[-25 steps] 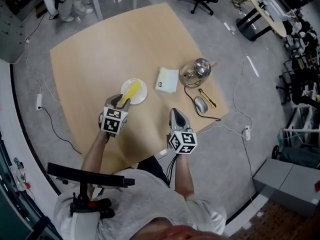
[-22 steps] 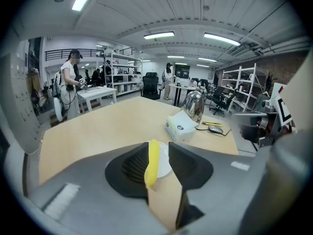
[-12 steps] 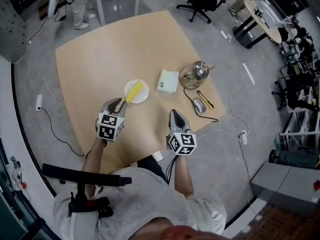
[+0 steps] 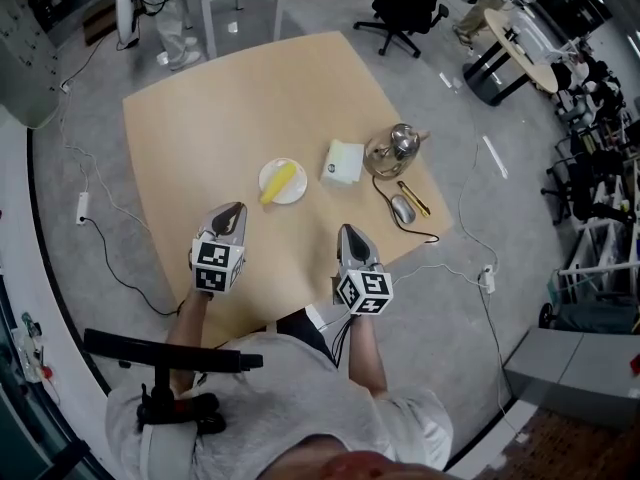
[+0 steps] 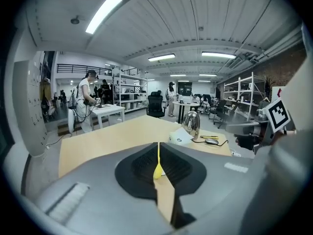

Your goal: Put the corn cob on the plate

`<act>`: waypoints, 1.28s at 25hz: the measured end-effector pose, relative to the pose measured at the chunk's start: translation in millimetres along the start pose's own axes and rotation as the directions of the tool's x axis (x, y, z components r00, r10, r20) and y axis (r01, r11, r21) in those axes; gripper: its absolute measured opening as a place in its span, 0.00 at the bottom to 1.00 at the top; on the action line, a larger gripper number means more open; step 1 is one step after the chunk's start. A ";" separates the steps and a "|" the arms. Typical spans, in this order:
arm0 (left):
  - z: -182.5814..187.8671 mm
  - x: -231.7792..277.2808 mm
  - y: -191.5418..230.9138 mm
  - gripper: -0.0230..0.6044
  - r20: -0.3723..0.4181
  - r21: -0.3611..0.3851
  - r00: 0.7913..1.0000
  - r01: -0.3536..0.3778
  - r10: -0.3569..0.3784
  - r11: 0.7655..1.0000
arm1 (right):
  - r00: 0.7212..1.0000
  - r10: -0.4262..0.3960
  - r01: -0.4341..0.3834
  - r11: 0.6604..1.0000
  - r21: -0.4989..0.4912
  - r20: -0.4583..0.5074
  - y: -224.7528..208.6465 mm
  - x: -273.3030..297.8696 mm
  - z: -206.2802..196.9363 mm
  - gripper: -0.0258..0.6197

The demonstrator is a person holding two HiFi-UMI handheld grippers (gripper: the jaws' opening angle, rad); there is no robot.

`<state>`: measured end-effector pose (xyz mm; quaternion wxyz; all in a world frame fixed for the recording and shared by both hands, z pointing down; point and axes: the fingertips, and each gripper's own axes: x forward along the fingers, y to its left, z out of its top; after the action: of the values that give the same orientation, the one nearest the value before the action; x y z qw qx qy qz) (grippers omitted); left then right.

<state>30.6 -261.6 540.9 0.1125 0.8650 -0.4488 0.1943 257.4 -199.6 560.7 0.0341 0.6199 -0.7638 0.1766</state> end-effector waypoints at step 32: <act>-29.8 -134.2 19.5 0.07 0.160 -0.052 0.987 0.000 0.009 0.999 | 0.994 -0.042 0.046 0.998 -0.039 0.097 82.7 -76.0 -2.2 0.05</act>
<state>-62.4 -163.4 509.5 0.0980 0.8736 -0.4632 0.1125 195.2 -113.8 523.3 0.0140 0.6434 -0.7543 0.1299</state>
